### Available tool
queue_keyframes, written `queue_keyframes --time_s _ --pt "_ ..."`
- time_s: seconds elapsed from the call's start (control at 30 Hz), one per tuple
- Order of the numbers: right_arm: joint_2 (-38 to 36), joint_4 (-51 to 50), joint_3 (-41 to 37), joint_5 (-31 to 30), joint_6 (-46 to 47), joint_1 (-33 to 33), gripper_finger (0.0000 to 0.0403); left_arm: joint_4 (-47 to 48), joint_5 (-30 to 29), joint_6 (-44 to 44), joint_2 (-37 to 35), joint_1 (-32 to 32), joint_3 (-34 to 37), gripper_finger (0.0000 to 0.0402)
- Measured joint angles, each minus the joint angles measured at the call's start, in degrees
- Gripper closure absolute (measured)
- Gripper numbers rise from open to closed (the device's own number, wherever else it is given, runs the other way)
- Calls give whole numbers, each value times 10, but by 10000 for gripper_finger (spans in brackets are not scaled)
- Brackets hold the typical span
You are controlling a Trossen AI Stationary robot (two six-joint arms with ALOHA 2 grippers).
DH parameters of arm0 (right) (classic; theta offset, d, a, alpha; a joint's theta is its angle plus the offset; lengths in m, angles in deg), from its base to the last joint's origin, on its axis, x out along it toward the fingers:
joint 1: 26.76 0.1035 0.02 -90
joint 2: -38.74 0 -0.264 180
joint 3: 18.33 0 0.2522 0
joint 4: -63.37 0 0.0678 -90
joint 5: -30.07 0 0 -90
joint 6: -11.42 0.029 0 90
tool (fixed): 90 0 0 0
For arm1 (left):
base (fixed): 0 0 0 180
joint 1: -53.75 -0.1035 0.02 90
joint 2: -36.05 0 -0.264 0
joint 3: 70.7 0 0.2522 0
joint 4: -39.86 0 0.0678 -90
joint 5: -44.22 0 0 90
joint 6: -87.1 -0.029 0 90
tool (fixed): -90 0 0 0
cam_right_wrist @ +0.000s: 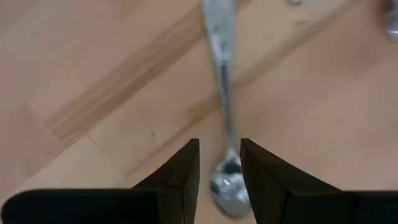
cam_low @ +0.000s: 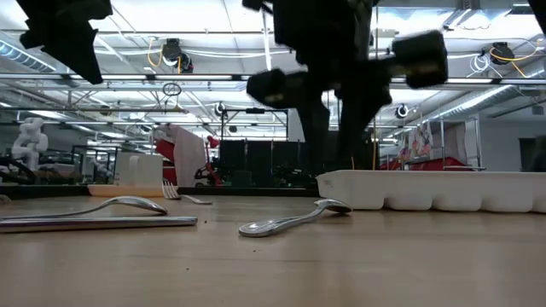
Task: Sort silverware
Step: Put the right silver spoon into the white silverware tray
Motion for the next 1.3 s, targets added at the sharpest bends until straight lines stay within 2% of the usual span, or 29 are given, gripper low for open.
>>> queue_keyframes --time_s 0.2,0.3,0.53,0.6,0.73,0.93,1.07,1.3 --pt "43 34 0 -7 4 14 298 0 4 -12 0 0 0 353" --pt "63 49 0 -36 4 13 298 0 4 -12 0 0 0 353" --pt "93 18 5 -43 2 3 301 0 5 -12 0 0 0 353" --pt "96 10 5 -44 3 1 321 0 6 -12 0 0 0 353" --pt "97 5 4 -43 5 1 390 0 6 -12 0 0 0 353" --pt "93 15 9 -53 69 6 400 0 6 -12 0 0 0 353" --pt "90 17 35 -111 88 20 402 0 5 -12 0 0 0 353" --pt "64 56 91 -327 93 29 402 -6 -2 -11 4 0 0 353"
